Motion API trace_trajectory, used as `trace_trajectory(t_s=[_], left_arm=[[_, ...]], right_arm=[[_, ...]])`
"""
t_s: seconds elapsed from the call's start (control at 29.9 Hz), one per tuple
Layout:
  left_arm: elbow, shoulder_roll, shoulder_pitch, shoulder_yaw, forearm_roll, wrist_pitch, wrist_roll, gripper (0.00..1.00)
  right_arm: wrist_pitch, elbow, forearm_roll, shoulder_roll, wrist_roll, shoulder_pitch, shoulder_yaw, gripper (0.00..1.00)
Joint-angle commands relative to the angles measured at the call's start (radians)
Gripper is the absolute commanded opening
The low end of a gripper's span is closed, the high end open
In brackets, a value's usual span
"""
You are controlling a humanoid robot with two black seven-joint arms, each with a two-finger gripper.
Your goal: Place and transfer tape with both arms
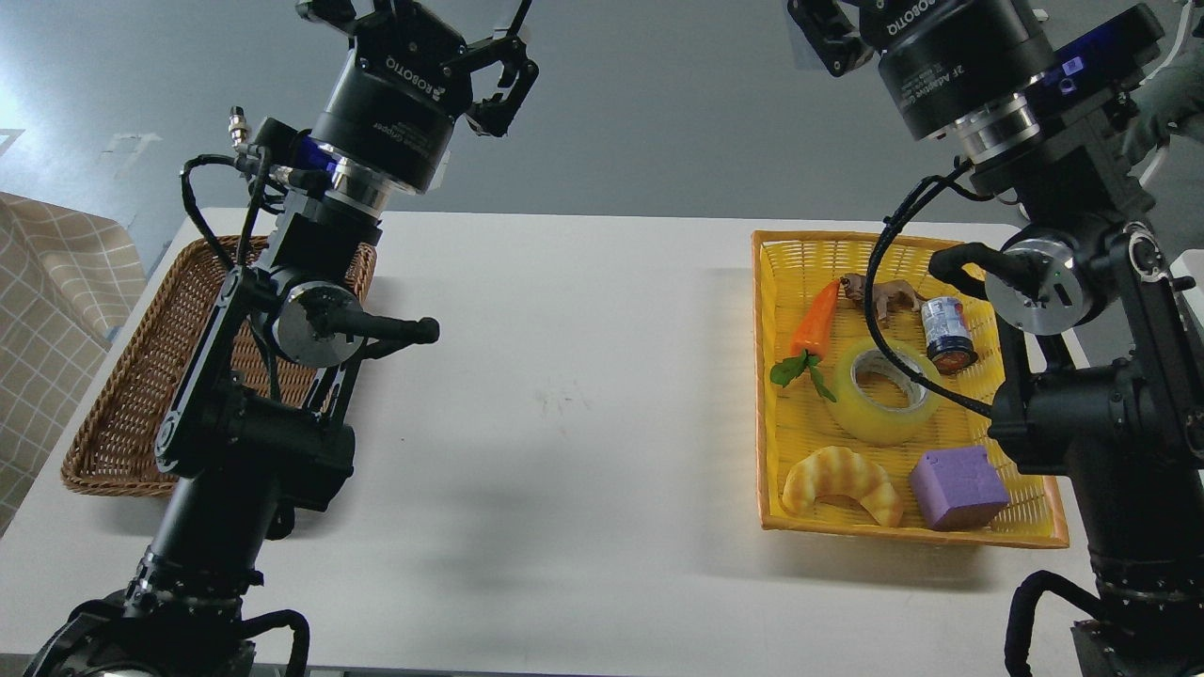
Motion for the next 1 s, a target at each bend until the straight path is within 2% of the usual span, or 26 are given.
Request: trace_trajectory(t_s=[0.0, 0.6, 0.77, 0.97], left_arm=[[0.000, 0.000, 0.002, 0.000, -0.001, -0.001, 0.000, 0.98], [0.002, 0.000, 0.025, 0.000, -0.003, -0.007, -0.002, 0.98], [0.005, 0.000, 0.025, 0.000, -0.006, -0.059, -0.002, 0.98], [0.005, 0.000, 0.023, -0.002, -0.006, -0.082, -0.005, 0.98]], right_arm=[[0.000, 0.005, 0.000, 0.000, 0.000, -0.002, 0.000, 1.00], [0.011, 0.025, 0.000, 0.000, 0.001, -0.010, -0.008, 1.00], [0.015, 0.046, 0.000, 0.000, 0.001, -0.030, -0.010, 1.00], [0.020, 0.071, 0.000, 0.000, 0.003, -0.054, -0.019, 1.00]])
